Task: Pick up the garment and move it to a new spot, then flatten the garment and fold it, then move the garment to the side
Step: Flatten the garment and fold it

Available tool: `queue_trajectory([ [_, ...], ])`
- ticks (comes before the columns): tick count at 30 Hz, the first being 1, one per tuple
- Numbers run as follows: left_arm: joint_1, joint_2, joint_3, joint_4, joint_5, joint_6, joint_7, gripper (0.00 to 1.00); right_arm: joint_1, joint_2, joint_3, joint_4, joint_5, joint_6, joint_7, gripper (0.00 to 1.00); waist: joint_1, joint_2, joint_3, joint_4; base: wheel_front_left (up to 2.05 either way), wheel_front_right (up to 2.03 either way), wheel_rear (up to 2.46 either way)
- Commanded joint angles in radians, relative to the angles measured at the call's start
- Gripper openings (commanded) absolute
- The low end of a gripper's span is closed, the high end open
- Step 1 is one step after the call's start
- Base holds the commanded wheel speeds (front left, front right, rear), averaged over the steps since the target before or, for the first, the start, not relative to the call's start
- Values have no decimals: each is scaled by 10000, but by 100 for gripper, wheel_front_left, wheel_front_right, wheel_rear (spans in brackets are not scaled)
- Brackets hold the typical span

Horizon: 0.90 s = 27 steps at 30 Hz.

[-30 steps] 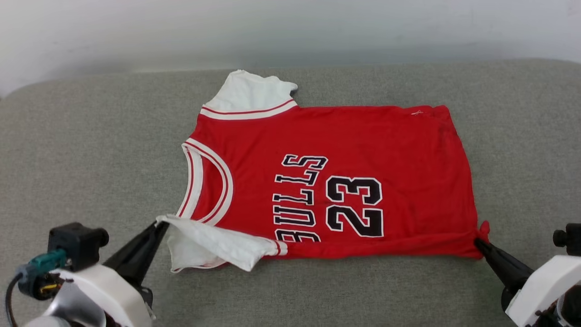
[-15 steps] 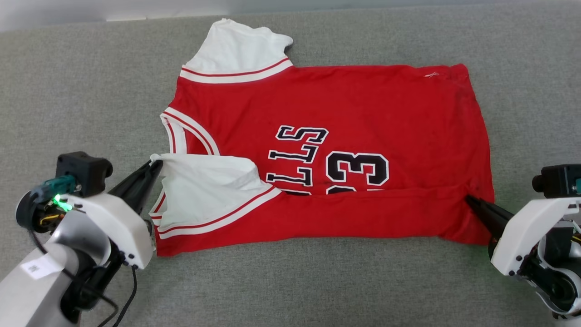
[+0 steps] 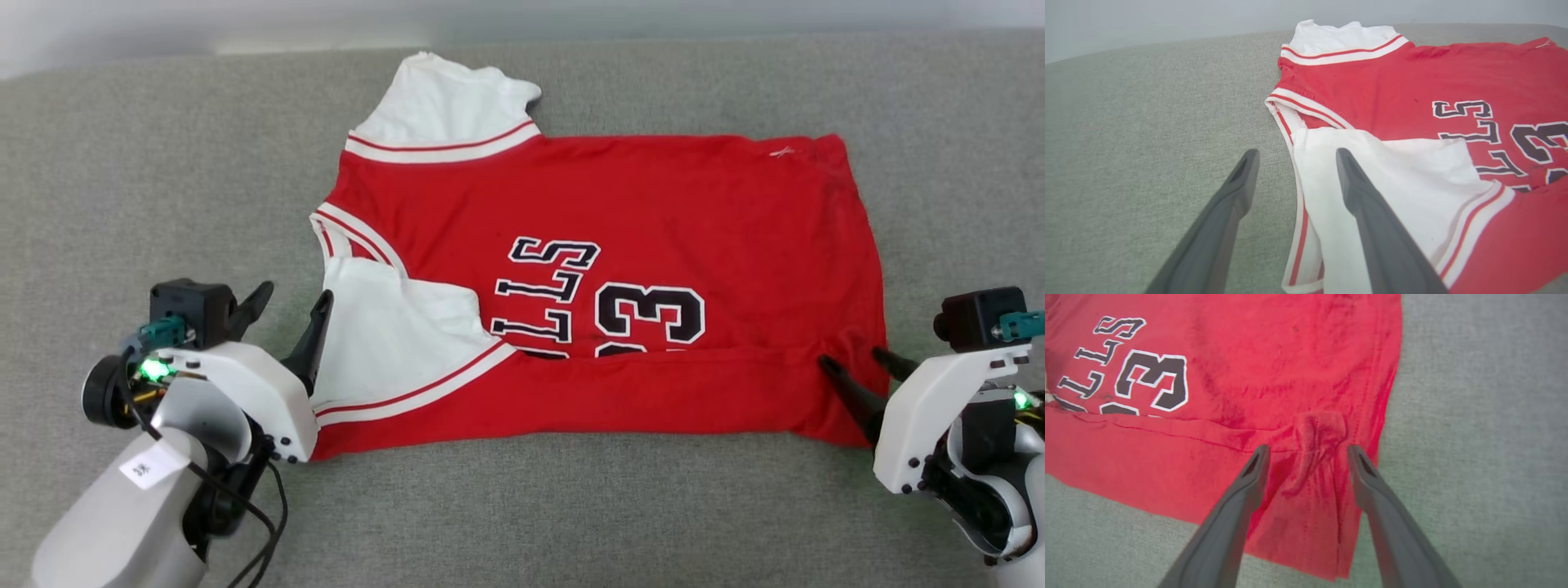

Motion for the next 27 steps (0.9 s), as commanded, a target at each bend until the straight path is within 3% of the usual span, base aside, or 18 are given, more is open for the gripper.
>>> queue_trajectory([
  [1,176,-35,26,38,41,79,-103,100,68,-92,32,-81,-152,-4,-57,100,-1,0,-236,12,0,0,0],
  [5,644,-14,-81,-22,37,370,-65,100,414,-249,238,-450,-809,-4,186,100,-1,0,-665,-13,0,0,0],
  [10,1512,169,-145,-685,-72,1152,494,100,1038,-104,-17,-923,-1565,-4,810,100,-1,0,-1018,-73,0,0,0],
  [16,2471,486,-227,-1927,-291,2159,1446,100,1728,577,-608,-1711,-1817,-4,1524,100,-1,0,-1026,-186,0,0,0],
  [23,2895,703,-242,-2453,-270,2892,2026,100,2220,1312,-1231,-2745,-1912,-4,1498,100,-1,0,-722,-327,0,0,0],
  [27,2959,669,-212,-2272,-282,3045,1964,100,2413,1538,-1339,-3158,-1893,-4,1514,100,-1,0,-532,-419,0,0,0],
])
